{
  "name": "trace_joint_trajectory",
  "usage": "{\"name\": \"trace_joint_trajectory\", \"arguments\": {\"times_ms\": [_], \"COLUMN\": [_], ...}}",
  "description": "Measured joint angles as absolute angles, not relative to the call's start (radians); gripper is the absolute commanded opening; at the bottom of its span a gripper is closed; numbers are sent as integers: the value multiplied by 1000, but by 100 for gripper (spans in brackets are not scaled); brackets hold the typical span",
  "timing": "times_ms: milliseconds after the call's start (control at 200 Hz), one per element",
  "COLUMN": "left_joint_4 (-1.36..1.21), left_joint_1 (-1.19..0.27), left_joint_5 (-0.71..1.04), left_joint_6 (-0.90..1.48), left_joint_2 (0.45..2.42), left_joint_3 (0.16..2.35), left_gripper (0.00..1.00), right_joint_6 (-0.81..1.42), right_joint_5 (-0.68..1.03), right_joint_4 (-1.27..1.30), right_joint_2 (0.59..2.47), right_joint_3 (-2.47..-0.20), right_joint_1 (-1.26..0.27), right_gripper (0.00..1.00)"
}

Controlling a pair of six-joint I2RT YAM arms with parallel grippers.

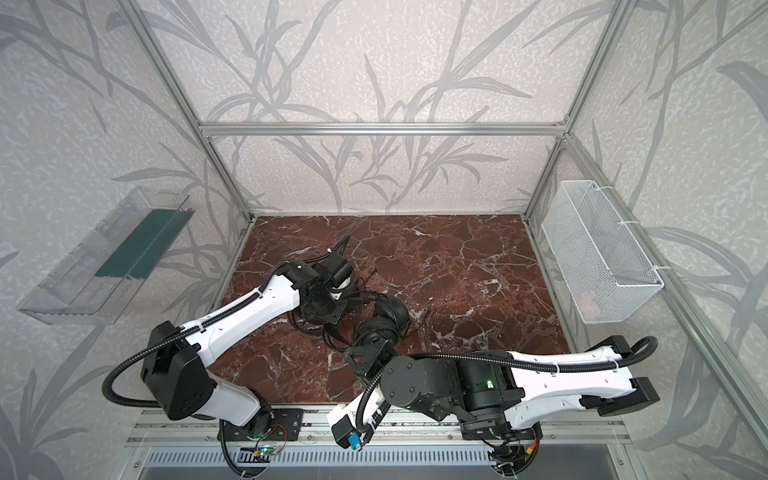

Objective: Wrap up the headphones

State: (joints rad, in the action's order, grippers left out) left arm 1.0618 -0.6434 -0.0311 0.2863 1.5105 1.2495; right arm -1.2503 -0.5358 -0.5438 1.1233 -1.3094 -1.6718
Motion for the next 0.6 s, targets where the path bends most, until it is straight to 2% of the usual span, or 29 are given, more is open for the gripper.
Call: {"name": "trace_joint_trajectory", "arguments": {"times_ms": [190, 345, 600], "left_joint_4": [1061, 1058, 1015], "left_joint_1": [-654, -657, -657], "left_joint_5": [-41, -91, -158], "left_joint_6": [284, 290, 289], "left_joint_2": [1506, 1480, 1467], "left_joint_3": [1248, 1248, 1211], "left_gripper": [0, 0, 0], "right_joint_6": [-984, -748, -554], "right_joint_5": [-445, -383, -415], "right_joint_4": [-746, -879, -1006], "right_joint_2": [1145, 1159, 1218], "right_joint_3": [-1459, -1477, -1517], "right_joint_1": [-1668, -1665, -1664], "right_gripper": [0, 0, 0]}}
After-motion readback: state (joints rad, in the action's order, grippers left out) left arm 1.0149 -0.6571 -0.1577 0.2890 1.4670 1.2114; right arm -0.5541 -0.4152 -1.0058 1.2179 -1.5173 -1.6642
